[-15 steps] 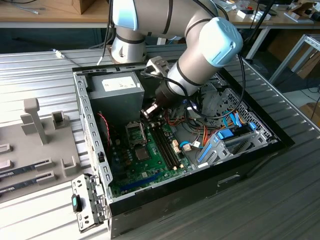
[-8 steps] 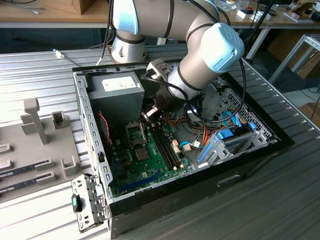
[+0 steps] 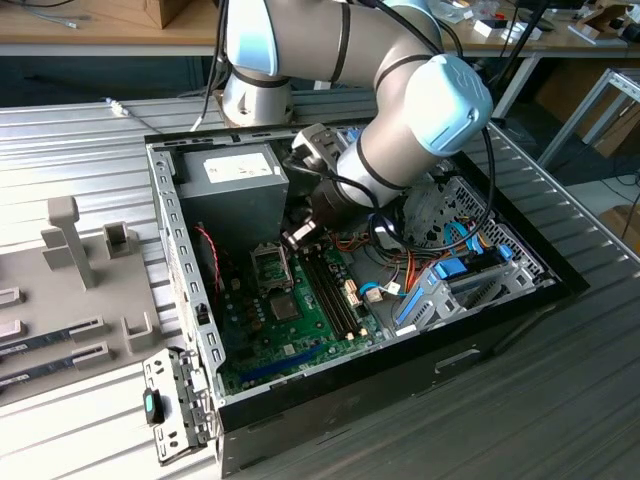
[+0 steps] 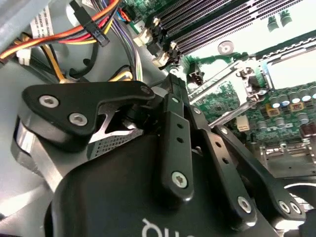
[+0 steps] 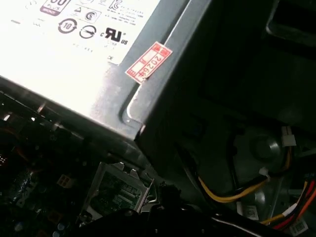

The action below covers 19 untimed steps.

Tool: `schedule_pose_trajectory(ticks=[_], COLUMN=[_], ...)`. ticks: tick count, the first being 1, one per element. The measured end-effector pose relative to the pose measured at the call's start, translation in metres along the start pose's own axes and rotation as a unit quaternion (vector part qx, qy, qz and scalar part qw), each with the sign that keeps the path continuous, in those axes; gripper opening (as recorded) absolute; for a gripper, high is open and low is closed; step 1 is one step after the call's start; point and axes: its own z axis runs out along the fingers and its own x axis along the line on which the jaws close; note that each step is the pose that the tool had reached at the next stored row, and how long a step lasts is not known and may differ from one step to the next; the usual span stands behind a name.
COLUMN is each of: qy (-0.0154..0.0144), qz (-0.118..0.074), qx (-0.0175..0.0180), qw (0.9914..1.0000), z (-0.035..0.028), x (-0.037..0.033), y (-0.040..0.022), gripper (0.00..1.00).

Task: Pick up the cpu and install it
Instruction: 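Close the cpu cover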

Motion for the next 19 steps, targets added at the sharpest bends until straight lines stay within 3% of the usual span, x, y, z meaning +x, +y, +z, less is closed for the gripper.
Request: schedule_pose_trajectory(ticks=[5, 9, 10, 11, 12, 16, 19], qy=[-0.0023, -0.006, -0.0087, -0.0122, -0.0145, -0.0179, -0.0189], qz=[-0.011, -0.014, -0.015, -0.018, -0.019, -0.021, -0.023], qx=[-0.0114, -0.0204, -0.0263, -0.0344, -0.0397, -0.0478, -0.0505], qw=[0.99987, 0.99968, 0.9995, 0.99918, 0.99893, 0.99847, 0.99829], z=[-0.001, -0.0036, -0.0041, -0.0048, -0.005, -0.0035, -0.0002], x=[0.0016, 0.0023, 0.0023, 0.0025, 0.0026, 0.0022, 0.002], y=[-0.003, -0.0031, -0.003, -0.0031, -0.0032, -0.0038, -0.0051], gripper=[0.11, 0.11, 0.11, 0.11, 0.11, 0.11, 0.11])
